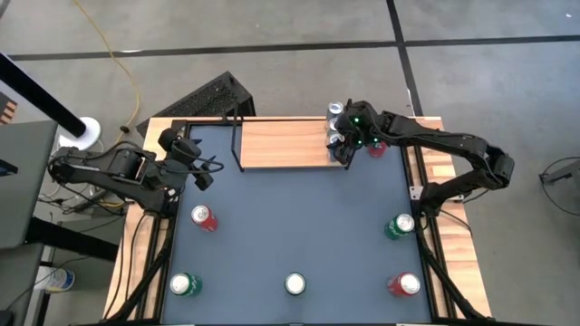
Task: Place canned beverage on shelf
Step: Put the blue soda can on the shelf aligned with the other blue soda can
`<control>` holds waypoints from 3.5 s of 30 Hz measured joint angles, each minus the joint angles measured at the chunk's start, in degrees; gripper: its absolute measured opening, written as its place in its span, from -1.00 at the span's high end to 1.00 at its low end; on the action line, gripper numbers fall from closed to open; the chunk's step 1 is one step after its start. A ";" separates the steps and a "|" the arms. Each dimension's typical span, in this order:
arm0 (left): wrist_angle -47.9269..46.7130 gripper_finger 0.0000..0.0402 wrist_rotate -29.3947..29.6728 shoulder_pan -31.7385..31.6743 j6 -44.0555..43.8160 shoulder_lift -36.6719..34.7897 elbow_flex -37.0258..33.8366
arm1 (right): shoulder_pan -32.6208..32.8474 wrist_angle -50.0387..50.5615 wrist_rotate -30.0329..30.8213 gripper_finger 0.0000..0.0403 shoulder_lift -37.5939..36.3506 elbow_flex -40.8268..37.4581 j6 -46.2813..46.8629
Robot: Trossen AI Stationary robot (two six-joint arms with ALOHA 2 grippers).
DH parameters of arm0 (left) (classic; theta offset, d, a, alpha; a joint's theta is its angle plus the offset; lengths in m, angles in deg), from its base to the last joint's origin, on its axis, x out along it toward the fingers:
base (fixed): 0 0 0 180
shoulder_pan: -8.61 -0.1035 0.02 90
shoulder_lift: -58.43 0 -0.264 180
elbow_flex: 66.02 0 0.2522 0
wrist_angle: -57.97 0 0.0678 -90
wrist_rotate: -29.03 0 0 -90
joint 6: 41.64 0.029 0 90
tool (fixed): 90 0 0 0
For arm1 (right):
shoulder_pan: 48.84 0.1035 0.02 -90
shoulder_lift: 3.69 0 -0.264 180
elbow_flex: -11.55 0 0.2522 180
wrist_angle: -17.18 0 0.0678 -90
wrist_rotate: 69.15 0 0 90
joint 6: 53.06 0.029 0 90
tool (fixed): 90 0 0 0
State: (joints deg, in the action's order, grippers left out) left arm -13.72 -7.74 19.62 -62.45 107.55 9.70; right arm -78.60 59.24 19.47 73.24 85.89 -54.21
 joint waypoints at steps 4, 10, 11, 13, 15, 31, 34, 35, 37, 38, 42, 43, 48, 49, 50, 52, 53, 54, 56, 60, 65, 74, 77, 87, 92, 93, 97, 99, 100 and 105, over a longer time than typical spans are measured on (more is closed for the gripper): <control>0.00 -0.39 0.00 0.00 0.01 0.00 0.00 | 0.03 -0.02 -0.02 0.03 -0.01 0.00 0.07; 0.00 -0.39 -0.09 0.00 0.01 0.00 0.00 | 0.03 -0.04 -0.01 0.03 0.00 0.00 0.08; 0.00 -0.39 -0.09 0.00 0.01 0.00 0.00 | 0.03 -0.03 -0.02 0.03 0.00 0.00 0.07; 0.00 -0.39 -0.17 0.00 0.01 0.00 0.00 | 0.03 -0.06 -0.02 0.03 0.00 0.00 0.09; -0.01 -0.39 -0.28 0.00 0.01 0.00 0.00 | 0.03 -0.11 -0.02 0.03 0.12 0.00 0.11; 0.00 -0.39 -0.35 0.00 0.03 0.00 -0.02 | -1.56 -2.46 -0.07 0.02 3.87 0.26 -0.15; 0.00 -0.39 -0.37 0.00 0.03 0.00 -0.02 | -2.00 -1.79 -0.20 0.02 3.49 0.22 -0.20; -0.02 -0.39 -0.37 0.00 0.03 0.00 -0.02 | -2.16 -1.60 -0.20 0.01 3.43 0.22 -0.20; 0.00 -0.39 -0.37 0.00 0.03 0.00 -0.02 | -2.23 -1.29 -0.26 0.01 3.39 0.22 -0.19; 0.00 -0.39 -0.37 0.00 0.03 0.00 -0.02 | -2.25 -1.00 -0.24 0.01 3.39 0.22 -0.20; 0.00 -0.39 -0.37 0.00 0.03 0.00 -0.02 | -2.11 -0.29 -1.50 0.01 3.32 0.22 -0.44; 0.00 -0.39 -0.37 0.00 0.03 0.00 -0.02 | -2.12 -0.25 -1.53 0.01 3.32 0.22 -0.39; 0.00 -0.39 -0.37 0.00 0.03 0.00 -0.02 | -2.25 -0.09 -1.57 0.01 3.32 0.20 -0.38; 0.00 -0.39 -0.37 0.00 0.03 0.00 -0.02 | -2.24 -0.05 -1.60 0.01 3.32 0.20 -0.39; 0.00 -0.39 -0.37 0.00 0.03 0.00 -0.02 | -2.20 0.09 -1.72 0.01 3.12 0.19 -0.38; -0.01 -0.39 -0.36 0.00 0.03 0.00 -0.02 | -2.20 0.89 -2.21 0.01 2.50 0.09 -0.37; 0.00 -0.39 -0.35 0.00 0.03 0.00 -0.02 | -2.20 1.07 -2.31 0.01 2.26 0.09 -0.37; 0.00 -0.39 -0.35 0.00 0.03 -0.01 -0.02 | -2.18 1.27 -2.32 0.00 1.96 0.06 -0.37; 0.00 -0.39 -0.35 0.00 0.03 -0.01 -0.02 | -2.17 1.61 -2.32 0.00 1.37 -0.03 -0.37; 0.00 -0.39 -0.35 0.00 0.03 -0.02 -0.02 | -2.16 1.73 -2.28 0.00 1.03 -0.11 -0.02; -0.01 -0.39 -0.35 -0.01 0.10 -0.01 -0.02 | -2.20 0.92 -1.70 0.00 1.25 -0.11 0.25; -0.02 -0.39 -0.35 0.00 0.10 -0.02 -0.02 | -2.98 -0.66 -1.62 0.00 1.22 -0.02 1.16; -0.02 -0.39 -0.35 0.00 0.16 -0.02 -0.02 | -2.99 -0.64 -1.44 0.00 1.22 -0.02 1.16; -0.02 -0.39 -0.35 0.00 0.12 -0.02 -0.02 | -2.96 -0.46 -1.46 0.00 1.20 0.00 1.31; -0.02 -0.39 -0.35 0.00 0.10 -0.02 -0.02 | -2.97 1.12 -1.53 0.00 1.20 0.00 2.25; -0.02 -0.39 -0.35 0.00 0.08 -0.01 -0.02 | -2.82 1.24 -1.51 0.00 1.19 0.02 2.24; -0.02 -0.39 -0.35 0.00 0.07 -0.02 -0.02 | -2.76 1.13 -1.51 0.00 1.16 0.07 2.67; -0.02 -0.39 -0.35 0.00 0.05 -0.01 -0.02 | -3.01 0.78 -1.53 0.00 1.16 0.07 2.78; -0.02 -0.39 -0.35 0.00 0.05 0.00 -0.02 | -3.01 0.59 -1.53 0.00 1.16 0.07 2.91; -0.02 -0.39 -0.35 0.00 0.08 -0.02 -0.02 | -3.01 0.52 -1.51 0.00 1.16 0.07 2.95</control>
State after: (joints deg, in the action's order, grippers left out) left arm -13.75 -8.09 19.62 -62.37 107.53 9.68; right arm -81.61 59.76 17.96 74.40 85.95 -51.26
